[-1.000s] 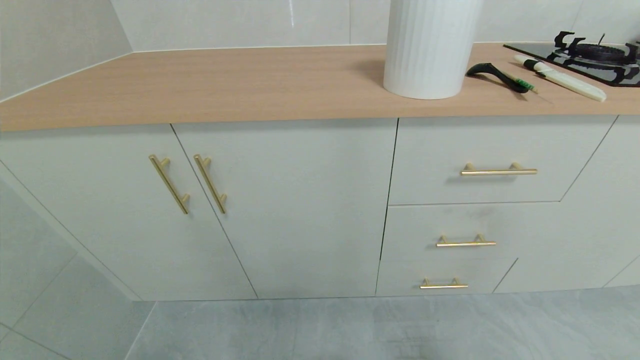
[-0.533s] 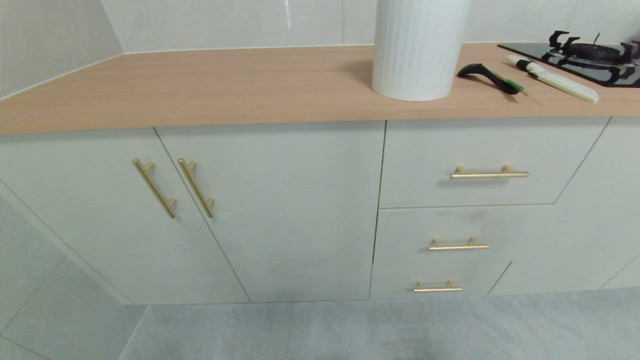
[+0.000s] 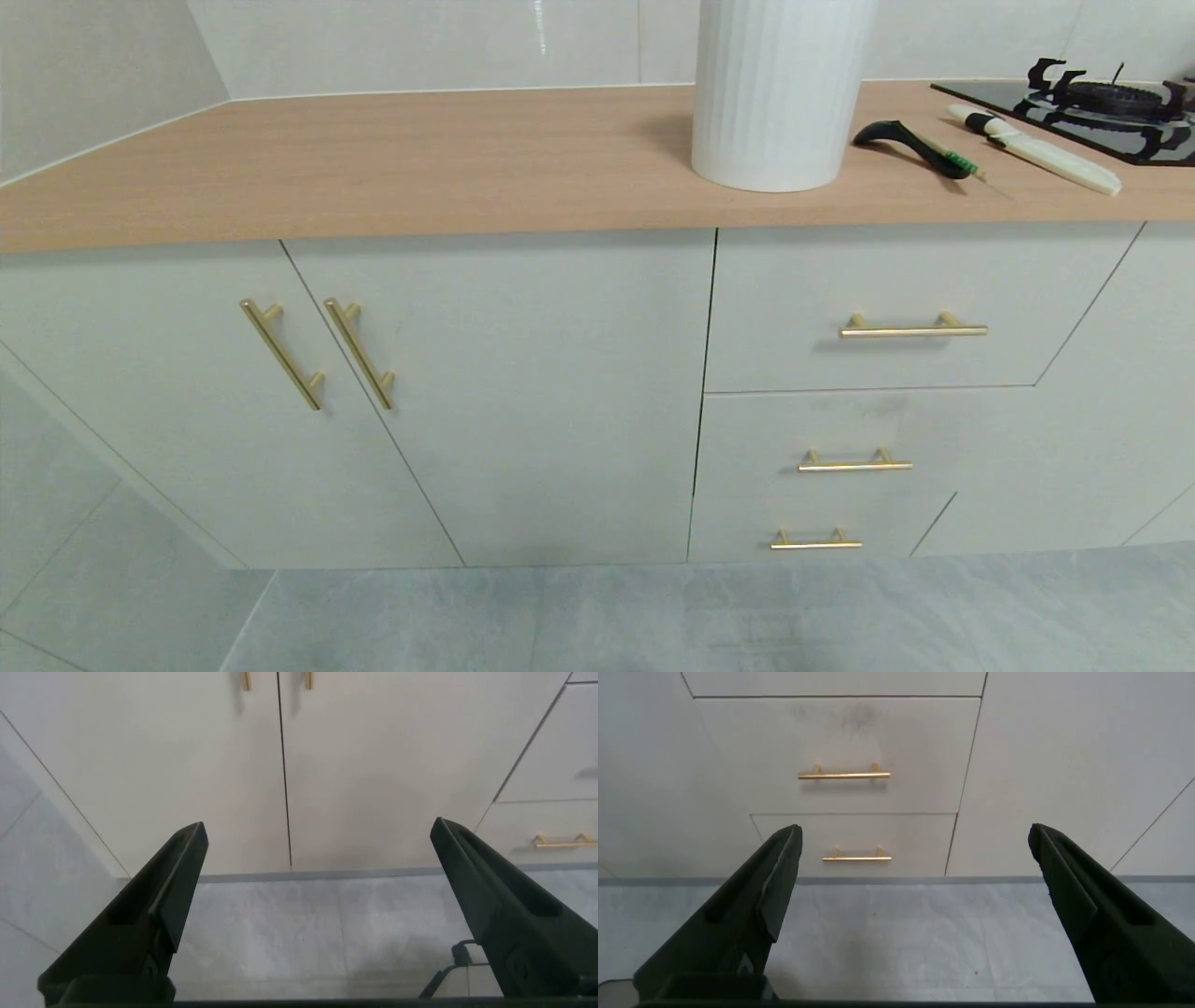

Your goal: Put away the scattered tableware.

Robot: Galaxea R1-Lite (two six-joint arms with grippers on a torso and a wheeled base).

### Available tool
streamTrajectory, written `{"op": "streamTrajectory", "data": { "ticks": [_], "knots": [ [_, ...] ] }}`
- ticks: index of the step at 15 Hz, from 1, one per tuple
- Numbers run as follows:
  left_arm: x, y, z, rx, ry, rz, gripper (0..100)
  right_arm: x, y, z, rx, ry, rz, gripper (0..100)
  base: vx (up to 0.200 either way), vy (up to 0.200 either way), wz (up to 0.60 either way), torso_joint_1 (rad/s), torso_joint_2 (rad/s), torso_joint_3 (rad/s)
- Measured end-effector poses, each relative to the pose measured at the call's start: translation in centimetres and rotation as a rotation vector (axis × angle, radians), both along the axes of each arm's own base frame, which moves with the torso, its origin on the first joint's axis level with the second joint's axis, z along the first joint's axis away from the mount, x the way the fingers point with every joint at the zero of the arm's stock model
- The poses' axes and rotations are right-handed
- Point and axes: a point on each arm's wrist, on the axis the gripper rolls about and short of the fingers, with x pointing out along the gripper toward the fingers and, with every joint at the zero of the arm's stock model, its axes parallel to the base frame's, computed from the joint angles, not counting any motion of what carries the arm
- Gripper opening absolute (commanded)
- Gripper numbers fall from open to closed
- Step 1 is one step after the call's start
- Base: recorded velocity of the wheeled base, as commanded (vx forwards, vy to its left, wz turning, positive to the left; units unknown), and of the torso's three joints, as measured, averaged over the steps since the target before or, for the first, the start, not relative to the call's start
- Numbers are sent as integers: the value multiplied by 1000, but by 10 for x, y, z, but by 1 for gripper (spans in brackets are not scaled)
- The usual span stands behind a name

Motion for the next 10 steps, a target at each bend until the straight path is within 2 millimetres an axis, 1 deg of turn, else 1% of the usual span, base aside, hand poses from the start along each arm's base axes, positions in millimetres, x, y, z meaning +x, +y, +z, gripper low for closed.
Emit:
{"op": "streamTrajectory", "data": {
  "ticks": [2,3,5,6,8,10],
  "knots": [
    [0,0,0,0,0,-2,100,0,0,1,-12,-5,1,100,0,0,0,0,0,0],
    [0,0,0,0,0,-1,100,-1,0,4,-11,-16,3,100,0,0,0,0,0,0],
    [0,0,0,-1,0,0,100,-5,0,24,-8,-61,20,100,0,0,0,0,0,0],
    [0,0,0,0,0,-1,100,-4,0,32,-7,-46,43,100,0,0,0,0,0,0],
    [0,0,0,-1,0,0,100,8,1,44,-4,53,115,100,0,0,0,0,0,0],
    [0,0,0,-1,0,-1,100,29,3,54,2,205,163,100,0,0,0,0,0,0]
  ]
}}
